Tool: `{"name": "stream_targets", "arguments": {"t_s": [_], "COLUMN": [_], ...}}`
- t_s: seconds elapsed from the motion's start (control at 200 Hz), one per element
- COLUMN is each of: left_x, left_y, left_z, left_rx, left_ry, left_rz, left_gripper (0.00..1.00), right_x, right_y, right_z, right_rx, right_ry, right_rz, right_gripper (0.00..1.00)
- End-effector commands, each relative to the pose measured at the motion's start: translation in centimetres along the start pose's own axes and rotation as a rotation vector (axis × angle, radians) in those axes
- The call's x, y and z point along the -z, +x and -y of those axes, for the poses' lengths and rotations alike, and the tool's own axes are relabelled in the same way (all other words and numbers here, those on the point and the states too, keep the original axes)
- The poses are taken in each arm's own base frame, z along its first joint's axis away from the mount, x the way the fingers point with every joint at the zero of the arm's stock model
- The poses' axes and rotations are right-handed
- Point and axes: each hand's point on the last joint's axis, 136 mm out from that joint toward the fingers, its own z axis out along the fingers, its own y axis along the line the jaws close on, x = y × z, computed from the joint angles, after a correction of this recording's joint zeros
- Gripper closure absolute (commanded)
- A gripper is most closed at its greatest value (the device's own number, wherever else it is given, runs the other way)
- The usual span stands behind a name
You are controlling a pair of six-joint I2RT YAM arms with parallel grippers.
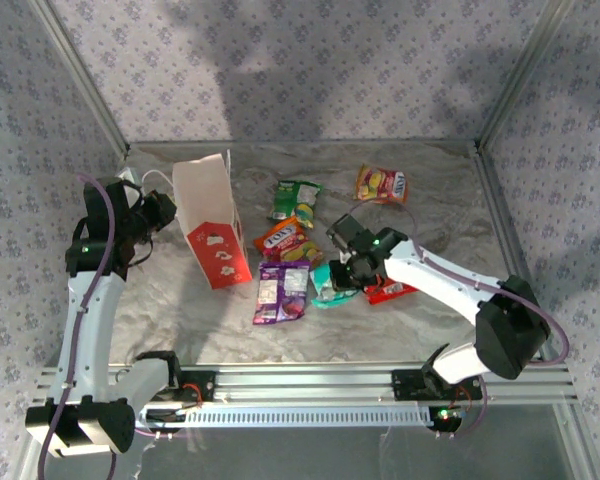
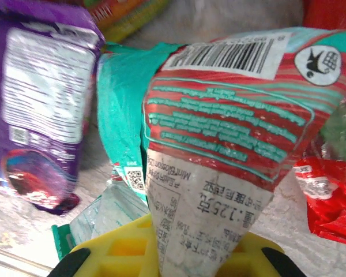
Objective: Place the snacks into the paper bag
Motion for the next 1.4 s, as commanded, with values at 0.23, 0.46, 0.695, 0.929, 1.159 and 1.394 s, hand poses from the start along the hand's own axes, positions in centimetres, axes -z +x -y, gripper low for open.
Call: {"name": "stream_targets", "arguments": {"t_s": [0.23,0.46,0.695,0.929,1.159,1.394], "left_x": [0.9,1.1,1.0,0.6,0.5,0.2], "left_y": [-1.0,-0.9,-0.8,-0.4,-0.5,-0.3], "left_z": [0.3,0.5,0.4,0.3,0.5,0.7], "left_rx": [-0.015,-0.019,-0.021,-0.010,-0.029,-0.032], "left_ry": [0.003,0.009,0.015,0.023,0.029,0.042], "left_rz": [0.037,0.038,0.040,0.030,0.023,0.013], "left_gripper": [0.92,0.93,0.93,0.93,0.93,0.93], "right_x": [9.1,13.6,19.2,23.9,27.9,30.6], "right_y": [-6.7,-10.2,-13.7,-16.1,-17.4,-17.6], "right_z": [-1.0,-2.4,-5.0,-8.2,-12.2,-17.5], "right_rx": [0.118,0.124,0.139,0.191,0.275,0.355], "right_ry": [0.001,-0.061,-0.167,-0.278,-0.380,-0.502], "right_rz": [0.257,0.446,0.647,0.754,0.830,0.914], "right_gripper": [0.85,0.85,0.86,0.87,0.87,0.88]}}
